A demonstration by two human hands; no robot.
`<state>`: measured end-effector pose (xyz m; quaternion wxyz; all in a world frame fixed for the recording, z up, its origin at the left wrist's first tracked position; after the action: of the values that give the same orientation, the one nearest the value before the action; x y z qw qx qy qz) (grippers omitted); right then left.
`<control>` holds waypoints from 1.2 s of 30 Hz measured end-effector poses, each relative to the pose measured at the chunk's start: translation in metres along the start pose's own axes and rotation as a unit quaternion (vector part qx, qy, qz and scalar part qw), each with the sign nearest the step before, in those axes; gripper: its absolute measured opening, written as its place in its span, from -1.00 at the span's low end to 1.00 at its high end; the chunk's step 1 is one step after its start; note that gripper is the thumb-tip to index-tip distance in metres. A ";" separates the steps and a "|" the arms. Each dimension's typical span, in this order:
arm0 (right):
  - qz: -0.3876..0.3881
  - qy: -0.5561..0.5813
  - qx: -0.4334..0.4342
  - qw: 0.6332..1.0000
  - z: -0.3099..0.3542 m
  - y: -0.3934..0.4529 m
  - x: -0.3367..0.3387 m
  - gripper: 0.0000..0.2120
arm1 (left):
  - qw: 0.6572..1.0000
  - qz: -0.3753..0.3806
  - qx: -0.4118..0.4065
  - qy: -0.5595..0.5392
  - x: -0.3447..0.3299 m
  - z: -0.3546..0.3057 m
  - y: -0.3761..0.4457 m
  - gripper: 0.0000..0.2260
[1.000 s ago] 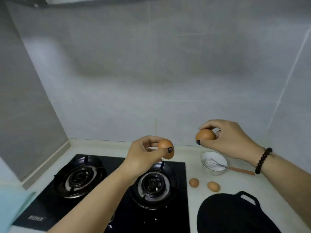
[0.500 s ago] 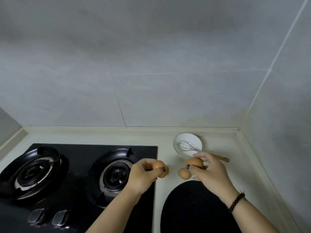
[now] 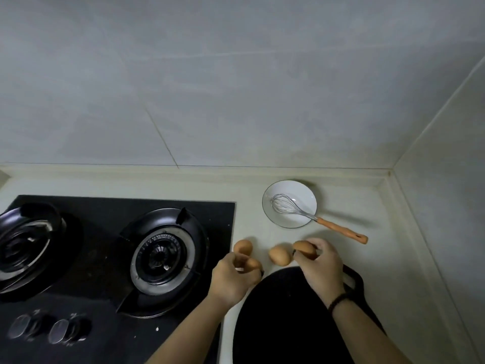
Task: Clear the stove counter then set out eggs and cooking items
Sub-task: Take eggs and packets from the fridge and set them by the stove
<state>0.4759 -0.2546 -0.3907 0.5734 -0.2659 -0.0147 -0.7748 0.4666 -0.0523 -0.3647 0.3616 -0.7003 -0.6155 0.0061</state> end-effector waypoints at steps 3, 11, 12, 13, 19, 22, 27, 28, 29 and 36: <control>-0.030 -0.006 0.020 0.999 -0.009 0.009 -0.004 -0.76 | 1.000 0.008 0.005 0.029 -0.007 0.004 0.012 -0.71; -0.036 -0.028 0.061 0.997 -0.016 0.019 -0.010 -0.70 | 0.998 -0.002 -0.022 0.062 -0.017 0.006 0.024 -0.75; -0.037 -0.031 0.057 0.997 -0.017 0.020 -0.011 -0.70 | 0.998 -0.004 -0.023 0.064 -0.019 0.006 0.025 -0.74; -0.040 -0.032 0.055 0.997 -0.018 0.020 -0.011 -0.70 | 0.998 -0.005 -0.023 0.066 -0.020 0.007 0.026 -0.74; -0.039 -0.037 0.060 0.997 -0.017 0.021 -0.012 -0.70 | 0.996 -0.007 -0.034 0.081 -0.025 0.008 0.029 -0.70; -0.023 -0.057 0.069 0.996 -0.017 0.021 -0.011 -0.68 | 0.996 -0.004 -0.041 0.079 -0.027 0.007 0.028 -0.60; -0.017 -0.106 0.098 0.989 -0.015 0.009 -0.006 -0.67 | 0.994 -0.018 -0.061 0.086 -0.022 0.008 0.021 -0.57; -0.022 -0.115 0.110 0.987 -0.013 0.004 -0.004 -0.66 | 0.994 -0.019 -0.063 0.082 -0.019 0.008 0.017 -0.56; -0.025 -0.124 0.120 0.985 -0.011 -0.001 -0.003 -0.66 | 0.995 -0.019 -0.065 0.077 -0.015 0.008 0.014 -0.56; 0.007 -0.135 0.202 0.970 0.015 -0.047 -0.011 -0.68 | 0.991 -0.072 -0.092 0.059 0.020 0.015 -0.017 -0.72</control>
<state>0.4422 -0.2245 -0.3691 0.6131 -0.2468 -0.2461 -0.7089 0.4500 -0.0281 -0.3586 0.3310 -0.6833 -0.6401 -0.1175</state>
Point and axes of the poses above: each hand's wrist, its own y-axis towards the middle knuckle, its own x-axis out of the back of the hand, z = x × y, the point moved 2 cm from there along y, towards the middle knuckle, and after that the axes turned 5 degrees about z, right-handed, at the moved point
